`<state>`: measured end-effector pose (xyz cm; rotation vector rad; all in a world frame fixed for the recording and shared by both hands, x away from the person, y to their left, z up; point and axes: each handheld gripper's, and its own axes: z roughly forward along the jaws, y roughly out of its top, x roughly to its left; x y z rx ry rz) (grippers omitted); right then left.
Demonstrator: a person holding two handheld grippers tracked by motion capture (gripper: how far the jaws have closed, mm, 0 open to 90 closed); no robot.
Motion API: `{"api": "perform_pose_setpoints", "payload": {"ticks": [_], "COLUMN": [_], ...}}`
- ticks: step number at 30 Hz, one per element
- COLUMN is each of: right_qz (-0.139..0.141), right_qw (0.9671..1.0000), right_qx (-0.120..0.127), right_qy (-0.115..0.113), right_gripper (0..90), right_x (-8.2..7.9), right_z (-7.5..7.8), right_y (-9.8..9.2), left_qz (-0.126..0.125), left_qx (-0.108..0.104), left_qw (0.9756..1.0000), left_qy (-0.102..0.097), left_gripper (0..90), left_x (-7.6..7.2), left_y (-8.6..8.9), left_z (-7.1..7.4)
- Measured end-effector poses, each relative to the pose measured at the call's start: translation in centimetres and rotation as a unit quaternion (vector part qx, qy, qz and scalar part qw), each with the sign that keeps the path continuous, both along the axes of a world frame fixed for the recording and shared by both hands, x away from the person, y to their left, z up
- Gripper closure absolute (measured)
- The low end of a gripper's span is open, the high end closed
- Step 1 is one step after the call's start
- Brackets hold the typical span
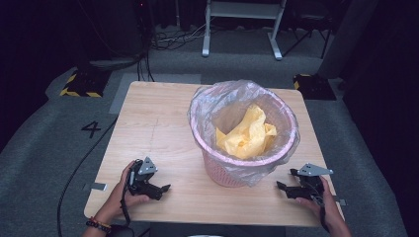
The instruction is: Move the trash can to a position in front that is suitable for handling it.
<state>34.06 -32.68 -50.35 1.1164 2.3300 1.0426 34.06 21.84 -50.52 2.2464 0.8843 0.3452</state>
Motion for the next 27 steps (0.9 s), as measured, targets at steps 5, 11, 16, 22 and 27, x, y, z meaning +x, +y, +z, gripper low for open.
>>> {"api": "perform_pose_setpoints", "payload": {"ticks": [5,11,16,22,27], "right_qz": [0.001,-0.001,-0.001,-0.006,-0.003], "right_qw": [1.0,1.0,1.0,1.0,0.9998], "right_qx": [0.0,0.0,0.0,-0.001,0.02], "right_qy": [0.0,0.001,0.001,0.0,-0.007], "right_gripper": [20.2,20.1,20.2,26.1,26.7], "right_x": [0.0,0.0,-0.1,-0.2,-0.2], "right_z": [0.0,0.0,0.0,0.2,0.4], "right_y": [0.0,0.0,-0.1,-0.3,-0.4], "left_qz": [0.001,0.002,-0.003,-0.013,-0.031], "left_qx": [0.0,-0.002,0.0,-0.001,-0.001], "left_qw": [1.0,1.0,1.0,0.9999,0.9995], "left_qy": [0.0,0.001,0.001,0.0,-0.001], "left_gripper": [0.6,0.6,0.6,0.6,0.6], "left_x": [-0.1,-0.2,-0.1,0.3,1.3], "left_y": [0.0,0.0,0.0,-0.5,-1.7], "left_z": [0.0,0.0,0.0,0.0,0.0]}}
